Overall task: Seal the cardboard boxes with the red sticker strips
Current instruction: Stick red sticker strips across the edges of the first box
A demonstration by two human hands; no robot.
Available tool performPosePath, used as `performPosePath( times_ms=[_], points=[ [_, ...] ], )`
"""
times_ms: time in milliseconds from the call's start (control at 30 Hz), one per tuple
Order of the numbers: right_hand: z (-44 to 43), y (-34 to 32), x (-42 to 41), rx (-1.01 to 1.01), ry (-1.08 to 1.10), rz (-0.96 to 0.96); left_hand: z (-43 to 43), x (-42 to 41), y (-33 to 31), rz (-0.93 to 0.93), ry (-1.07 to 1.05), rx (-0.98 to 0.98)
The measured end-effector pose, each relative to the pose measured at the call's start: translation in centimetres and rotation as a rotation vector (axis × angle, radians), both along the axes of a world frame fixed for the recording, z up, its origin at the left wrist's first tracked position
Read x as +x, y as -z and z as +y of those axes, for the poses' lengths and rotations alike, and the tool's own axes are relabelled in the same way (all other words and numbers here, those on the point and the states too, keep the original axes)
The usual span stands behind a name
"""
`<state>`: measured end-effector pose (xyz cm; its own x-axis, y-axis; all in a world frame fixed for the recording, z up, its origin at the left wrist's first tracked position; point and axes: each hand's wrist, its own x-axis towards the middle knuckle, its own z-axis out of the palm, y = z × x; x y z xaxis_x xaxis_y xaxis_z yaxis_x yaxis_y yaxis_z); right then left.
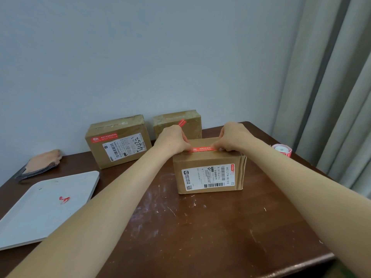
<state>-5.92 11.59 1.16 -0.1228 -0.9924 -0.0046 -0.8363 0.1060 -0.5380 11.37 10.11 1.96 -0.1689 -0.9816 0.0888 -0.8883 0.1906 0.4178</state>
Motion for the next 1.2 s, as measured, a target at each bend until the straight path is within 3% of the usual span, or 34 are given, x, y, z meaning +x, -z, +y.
performPosePath(
  times_ms=[200, 333, 467, 533, 700, 867, 1200],
  points=[
    [0.5, 0.2, -0.4, -0.09, 0.007, 0.039, 0.7, 1.3, 0.8, 0.036, 0.047, -0.11],
    [2.4, 0.6, -0.6, -0.286, -0.116, 0.154, 2.1, 1.9, 2.5, -0.083, 0.25, -0.29],
    [4.0, 2.2, 0.1, -0.277, -0.277, 0.374, 3.7, 1.5, 3.9, -0.281, 0.27, -0.256],
    [4.3, 2.5, 0.2, -0.288, -0.268, 0.43, 3.9, 1.4, 4.1, -0.272, 0.239, -0.218],
    [4.5, 2.3, -0.4, -0.293, -0.19, 0.423, 4.2, 1.7, 3.8, -0.208, 0.222, -0.207],
    [5.0, 2.4, -0.5, -0.34, -0.27, 0.416, 4.6, 1.9, 4.3, -0.244, 0.28, -0.372],
    [4.9, 2.1, -1.0, -0.383, -0.184, 0.369, 4.4, 2.8, 4.2, -0.175, 0.244, -0.348]
  ],
)
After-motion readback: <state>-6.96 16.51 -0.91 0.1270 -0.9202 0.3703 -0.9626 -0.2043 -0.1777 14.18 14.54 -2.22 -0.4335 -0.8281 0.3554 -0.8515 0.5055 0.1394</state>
